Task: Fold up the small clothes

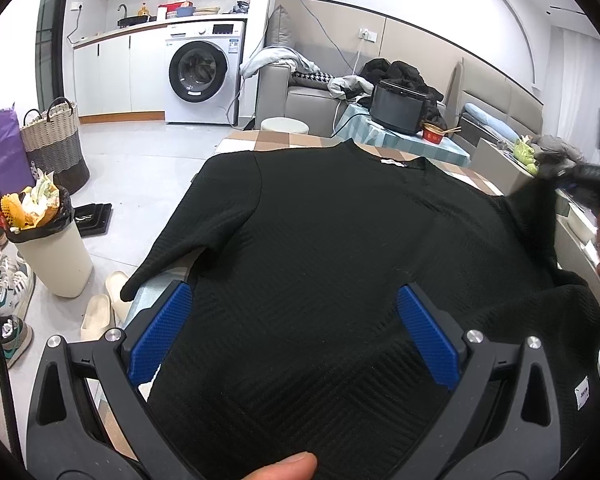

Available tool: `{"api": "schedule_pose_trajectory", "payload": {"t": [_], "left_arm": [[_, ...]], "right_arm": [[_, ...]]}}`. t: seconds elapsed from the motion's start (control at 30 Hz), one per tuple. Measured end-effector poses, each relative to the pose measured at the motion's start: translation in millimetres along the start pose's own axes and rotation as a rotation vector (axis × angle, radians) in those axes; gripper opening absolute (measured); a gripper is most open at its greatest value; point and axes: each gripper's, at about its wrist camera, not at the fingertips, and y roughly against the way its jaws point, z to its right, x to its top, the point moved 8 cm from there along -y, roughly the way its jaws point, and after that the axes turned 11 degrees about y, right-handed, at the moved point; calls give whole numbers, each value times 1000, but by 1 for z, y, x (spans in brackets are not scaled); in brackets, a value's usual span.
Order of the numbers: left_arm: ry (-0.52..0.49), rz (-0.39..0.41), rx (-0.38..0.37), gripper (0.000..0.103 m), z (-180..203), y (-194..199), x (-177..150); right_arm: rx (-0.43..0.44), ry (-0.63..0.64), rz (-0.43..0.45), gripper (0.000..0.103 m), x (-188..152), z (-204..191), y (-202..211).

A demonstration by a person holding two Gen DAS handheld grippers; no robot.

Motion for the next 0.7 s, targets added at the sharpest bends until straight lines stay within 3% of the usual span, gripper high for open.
{"api": "schedule_pose_trajectory", "payload": {"t": [0.13, 0.3, 0.43, 0.53, 0.6, 0.7], "left_arm": [[1, 0, 3, 102, 0, 2, 0], [12, -20, 20, 103, -7, -3, -3], [49, -46, 52, 103, -23, -8, 1], [116, -23, 111, 102, -56, -2, 14], [174, -19, 149, 102, -85, 1, 22], [291, -42, 194, 101, -131, -2, 26]], "right_arm": [[62, 26, -170, 40, -38, -26, -36], [-46, -44, -219, 43, -73, 2, -26], [-98, -102, -329, 43, -111, 36, -31], [-107, -118, -299, 44, -118, 39, -19], [-93, -114, -271, 54, -113, 36, -9], [-68, -105, -214, 60, -109, 23, 6]]}}
